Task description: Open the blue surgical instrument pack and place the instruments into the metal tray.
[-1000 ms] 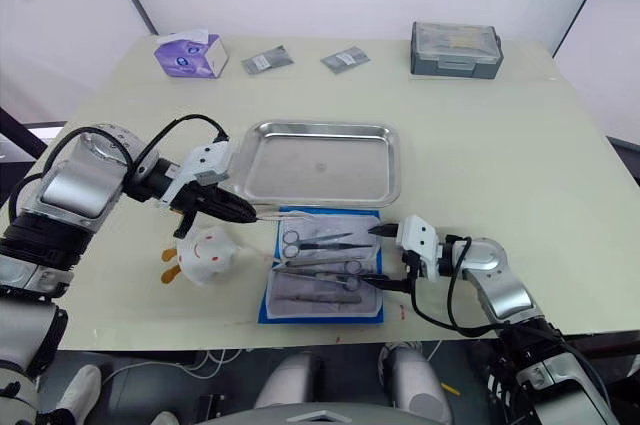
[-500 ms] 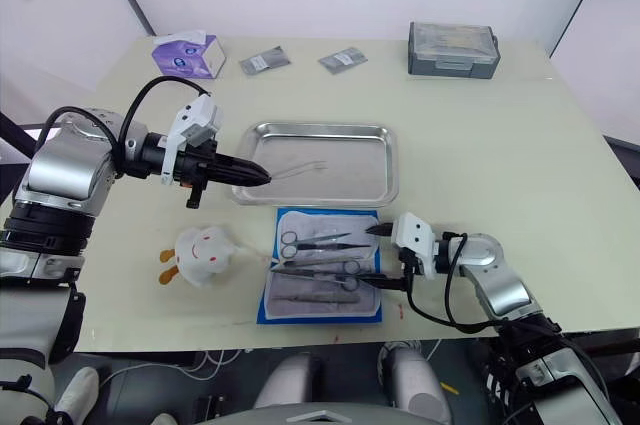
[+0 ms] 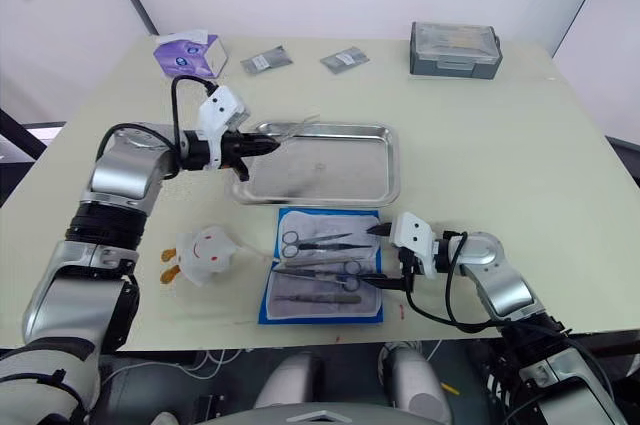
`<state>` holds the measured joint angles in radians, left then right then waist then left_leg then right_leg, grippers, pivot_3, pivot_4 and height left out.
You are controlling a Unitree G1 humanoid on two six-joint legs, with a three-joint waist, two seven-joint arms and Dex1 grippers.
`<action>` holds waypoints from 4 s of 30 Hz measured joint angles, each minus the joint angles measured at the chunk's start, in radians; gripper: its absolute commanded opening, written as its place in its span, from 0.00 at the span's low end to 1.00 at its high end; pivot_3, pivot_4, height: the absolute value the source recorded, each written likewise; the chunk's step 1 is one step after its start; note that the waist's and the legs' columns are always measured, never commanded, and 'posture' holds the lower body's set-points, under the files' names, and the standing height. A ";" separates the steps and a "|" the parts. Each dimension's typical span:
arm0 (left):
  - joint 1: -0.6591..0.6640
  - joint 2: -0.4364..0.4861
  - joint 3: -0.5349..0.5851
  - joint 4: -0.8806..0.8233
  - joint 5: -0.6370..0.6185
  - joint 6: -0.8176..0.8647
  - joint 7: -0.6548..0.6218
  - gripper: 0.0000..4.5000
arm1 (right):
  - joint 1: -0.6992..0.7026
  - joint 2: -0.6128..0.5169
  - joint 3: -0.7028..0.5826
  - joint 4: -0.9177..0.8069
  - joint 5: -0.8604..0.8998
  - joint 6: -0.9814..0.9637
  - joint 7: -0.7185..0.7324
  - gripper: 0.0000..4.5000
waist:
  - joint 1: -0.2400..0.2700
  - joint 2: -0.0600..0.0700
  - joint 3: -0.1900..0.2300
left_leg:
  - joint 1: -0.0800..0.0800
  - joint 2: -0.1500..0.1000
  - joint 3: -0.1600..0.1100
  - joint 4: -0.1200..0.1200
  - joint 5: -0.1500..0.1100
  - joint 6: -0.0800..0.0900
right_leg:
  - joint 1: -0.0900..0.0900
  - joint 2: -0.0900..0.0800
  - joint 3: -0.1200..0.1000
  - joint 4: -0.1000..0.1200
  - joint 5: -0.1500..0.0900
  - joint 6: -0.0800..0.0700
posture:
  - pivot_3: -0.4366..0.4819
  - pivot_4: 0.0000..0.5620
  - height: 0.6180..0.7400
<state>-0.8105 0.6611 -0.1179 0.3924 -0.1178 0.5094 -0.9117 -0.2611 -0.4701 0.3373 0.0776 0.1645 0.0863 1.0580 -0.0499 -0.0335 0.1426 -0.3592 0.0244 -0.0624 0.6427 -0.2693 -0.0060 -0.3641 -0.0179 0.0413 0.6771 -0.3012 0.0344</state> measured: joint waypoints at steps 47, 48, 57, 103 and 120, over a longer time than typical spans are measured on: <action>0.087 -0.284 0.184 -0.131 0.017 0.490 0.658 0.20 | 0.013 -0.022 0.000 -0.034 0.000 0.021 -0.015 1.00 | 0.007 0.001 0.000 | 0.001 -0.004 -0.001 -0.005 0.003 -0.007 | 0.001 -0.010 -0.002 -0.001 0.000 0.000 | 0.48 0.27 0.95; 0.087 -0.284 0.184 -0.133 0.017 0.494 0.659 0.27 | 0.013 -0.022 0.000 -0.033 0.000 0.021 -0.015 1.00 | 0.007 0.001 0.000 | 0.001 -0.004 -0.001 -0.005 0.003 -0.007 | 0.001 -0.010 -0.002 -0.001 0.000 0.000 | 0.48 0.27 0.95; 0.086 -0.293 0.165 -0.156 0.019 0.517 0.672 0.59 | 0.013 -0.021 0.000 -0.033 0.000 0.021 -0.015 1.00 | 0.006 0.001 0.000 | 0.001 -0.004 -0.001 -0.006 0.003 -0.007 | 0.001 -0.010 -0.002 -0.002 0.000 0.000 | 0.48 0.27 0.95; 0.186 -0.006 -0.109 0.066 -0.013 -0.585 -0.548 0.59 | 0.012 -0.015 0.001 -0.031 0.000 0.020 -0.017 1.00 | 0.006 0.002 0.001 | 0.000 -0.002 0.000 -0.010 0.008 -0.014 | 0.001 -0.004 -0.004 -0.007 0.000 0.000 | 0.48 0.27 0.95; 0.207 -0.026 -0.130 0.048 0.010 -0.585 -0.561 0.59 | 0.012 -0.014 0.001 -0.031 0.000 0.020 -0.017 1.00 | 0.006 0.002 0.001 | 0.000 -0.002 0.000 -0.010 0.008 -0.014 | 0.001 -0.003 -0.005 -0.007 0.000 0.000 | 0.48 0.27 0.95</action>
<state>-0.6035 0.6349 -0.2480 0.4403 -0.1079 -0.0757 -1.4727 -0.2492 -0.4839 0.3379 0.0468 0.1647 0.1066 1.0406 -0.0440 -0.0317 0.1433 -0.3592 0.0229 -0.0627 0.6327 -0.2614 -0.0200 -0.3630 -0.0207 0.0368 0.6703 -0.3011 0.0343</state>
